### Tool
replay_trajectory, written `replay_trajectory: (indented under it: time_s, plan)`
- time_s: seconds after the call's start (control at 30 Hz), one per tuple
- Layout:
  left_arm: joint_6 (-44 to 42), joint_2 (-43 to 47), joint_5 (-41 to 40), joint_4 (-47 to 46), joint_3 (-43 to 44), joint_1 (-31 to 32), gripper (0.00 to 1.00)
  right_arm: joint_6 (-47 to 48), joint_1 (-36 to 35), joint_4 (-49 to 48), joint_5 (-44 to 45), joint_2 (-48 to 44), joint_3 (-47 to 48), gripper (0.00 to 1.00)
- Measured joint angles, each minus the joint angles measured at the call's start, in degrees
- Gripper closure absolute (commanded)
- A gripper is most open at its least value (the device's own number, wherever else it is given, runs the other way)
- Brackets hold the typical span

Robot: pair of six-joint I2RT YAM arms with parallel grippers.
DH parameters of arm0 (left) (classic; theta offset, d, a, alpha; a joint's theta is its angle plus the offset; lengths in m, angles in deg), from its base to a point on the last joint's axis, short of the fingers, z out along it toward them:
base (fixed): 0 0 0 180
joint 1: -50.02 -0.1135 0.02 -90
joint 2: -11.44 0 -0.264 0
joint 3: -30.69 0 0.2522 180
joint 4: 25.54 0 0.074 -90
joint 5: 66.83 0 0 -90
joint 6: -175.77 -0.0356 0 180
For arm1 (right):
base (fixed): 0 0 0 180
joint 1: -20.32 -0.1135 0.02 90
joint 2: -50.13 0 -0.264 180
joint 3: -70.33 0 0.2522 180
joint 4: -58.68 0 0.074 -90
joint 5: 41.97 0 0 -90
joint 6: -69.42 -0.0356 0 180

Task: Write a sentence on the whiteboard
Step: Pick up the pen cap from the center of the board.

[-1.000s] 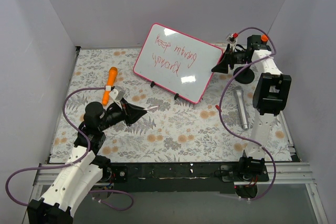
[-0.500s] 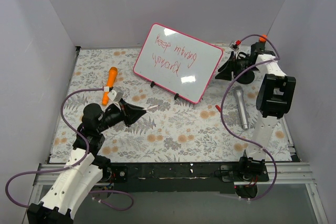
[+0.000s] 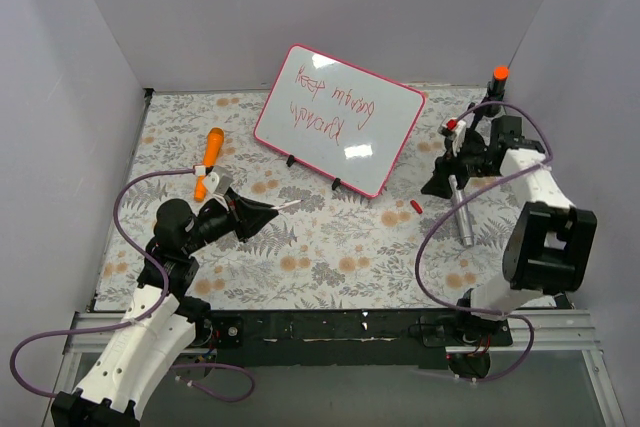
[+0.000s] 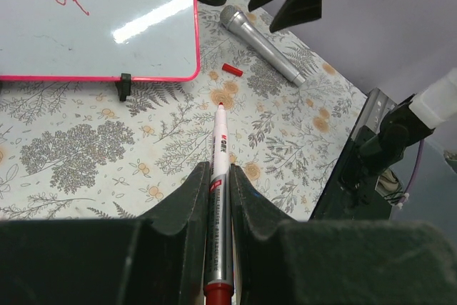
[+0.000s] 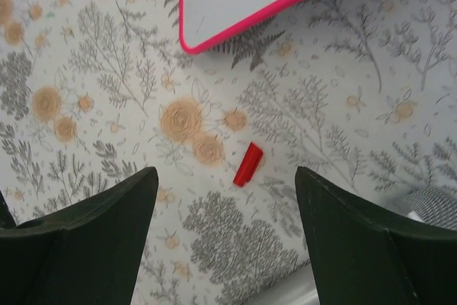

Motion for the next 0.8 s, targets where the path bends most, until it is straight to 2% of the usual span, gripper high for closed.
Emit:
replay_trajectory:
  time_s: [0.1,0.2,0.33,0.57,0.8]
  plan:
    - [0.5,0.0,0.0,0.0,0.0,0.0,1.0,-4.5,-3.7,-5.9,8.5,-10.3,-9.4,0.14]
    - [0.8,0.1,0.0,0.0,0.0,0.0,1.0,-9.2,-10.8,-10.3,17.7,-15.6,-14.3,0.15]
    - [0.8,1.0,-0.4,0.1,0.0,0.0,1.0,-14.6,-17.5,-13.2,26.2,-13.7,-14.1,0.16]
    - [0.8,4.2,-2.2,0.4,0.0,0.0,1.0,-20.9,-21.0,-15.8,36.3,-8.1,-14.1,0.19]
    - [0.8,4.2,-3.6,1.2,0.0,0.0,1.0,-23.9,-22.7,-17.2,41.6,-3.6,-12.9,0.25]
